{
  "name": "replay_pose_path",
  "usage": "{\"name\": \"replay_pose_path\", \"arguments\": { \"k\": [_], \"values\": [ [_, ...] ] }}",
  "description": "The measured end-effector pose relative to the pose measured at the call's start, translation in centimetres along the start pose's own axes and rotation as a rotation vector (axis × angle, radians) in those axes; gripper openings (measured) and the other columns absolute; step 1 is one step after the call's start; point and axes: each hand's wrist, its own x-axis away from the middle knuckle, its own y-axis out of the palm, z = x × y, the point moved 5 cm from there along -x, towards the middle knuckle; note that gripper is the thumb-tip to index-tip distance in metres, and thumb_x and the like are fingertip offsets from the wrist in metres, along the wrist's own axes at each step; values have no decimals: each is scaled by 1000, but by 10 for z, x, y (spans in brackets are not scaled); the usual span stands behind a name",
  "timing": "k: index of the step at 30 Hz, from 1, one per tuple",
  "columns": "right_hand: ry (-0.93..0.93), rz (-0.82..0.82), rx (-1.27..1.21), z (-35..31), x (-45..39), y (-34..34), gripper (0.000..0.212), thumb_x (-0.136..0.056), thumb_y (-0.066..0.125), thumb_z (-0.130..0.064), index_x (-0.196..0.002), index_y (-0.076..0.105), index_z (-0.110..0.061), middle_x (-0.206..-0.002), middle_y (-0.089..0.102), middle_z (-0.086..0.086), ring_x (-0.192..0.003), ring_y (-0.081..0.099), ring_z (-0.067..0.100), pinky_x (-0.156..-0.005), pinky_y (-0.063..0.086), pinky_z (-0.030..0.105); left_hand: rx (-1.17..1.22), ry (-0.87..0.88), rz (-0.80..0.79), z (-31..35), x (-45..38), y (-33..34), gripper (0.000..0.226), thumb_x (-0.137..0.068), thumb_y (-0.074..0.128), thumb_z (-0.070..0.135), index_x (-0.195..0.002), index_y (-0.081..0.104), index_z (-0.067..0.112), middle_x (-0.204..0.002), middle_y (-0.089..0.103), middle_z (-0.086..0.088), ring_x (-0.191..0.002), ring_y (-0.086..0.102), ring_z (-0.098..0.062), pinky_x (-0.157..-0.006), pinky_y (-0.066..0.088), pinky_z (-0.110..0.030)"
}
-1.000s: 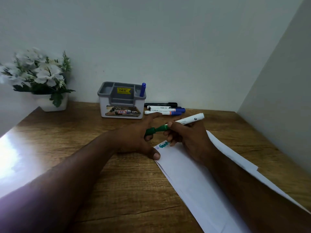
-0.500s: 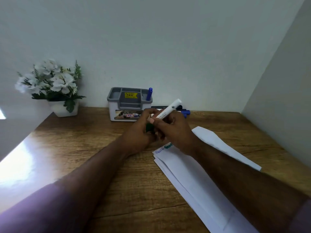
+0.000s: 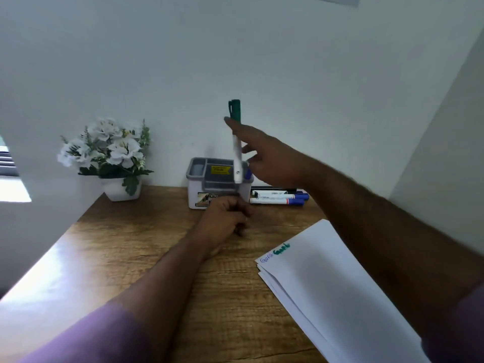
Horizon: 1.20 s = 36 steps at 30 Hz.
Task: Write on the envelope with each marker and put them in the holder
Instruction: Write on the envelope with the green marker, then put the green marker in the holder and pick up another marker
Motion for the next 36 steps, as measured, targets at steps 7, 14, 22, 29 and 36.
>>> {"name": "replay_pose_path", "arguments": {
  "k": [7, 14, 22, 29, 36],
  "values": [
    [-56, 390, 93, 4, -46, 5, 39, -90, 59, -5, -127, 62, -16, -112, 70, 11, -100, 65, 20, -83, 41, 4, 79, -26, 186, -4, -5, 2, 22, -87, 50, -11, -81, 67, 3, -89, 68, -15, -67, 61, -21, -49, 55, -27],
    [28, 6, 544, 12, -65, 34, 74, -93, 53, -10, -152, 15, -33, -112, 60, 17, -97, 61, 32, -74, 44, 33, 31, -29, 188, -4, -8, 1, 25, -88, 50, -9, -80, 67, 6, -90, 67, -16, -68, 61, -23, -51, 57, -28],
    [85, -35, 414, 20, -65, 28, 76, -89, 63, -22, -149, 20, -41, -134, 57, 6, -114, 58, 23, -89, 48, 35, 43, -29, 189, -8, -10, -1, 21, -90, 52, -5, -93, 67, 10, -94, 68, -12, -73, 64, -20, -60, 60, -35],
    [119, 463, 146, 66, -8, -33, 20, -86, 66, -14, -105, 74, -11, -106, 74, 6, -91, 61, 4, -80, 38, 0, -70, 25, 158, -9, -12, 3, 16, -90, 54, -4, -94, 66, 5, -90, 63, -14, -66, 61, -18, -58, 60, -34],
    [457, -128, 547, 149, 30, 27, 32, -86, 63, -21, -118, 65, -23, -123, 62, 5, -108, 59, 22, -92, 48, 35, -260, 89, 157, -10, -13, 8, 12, -88, 60, 1, -88, 67, 11, -91, 64, -5, -62, 64, -17, -67, 61, -43]
  ]
}}
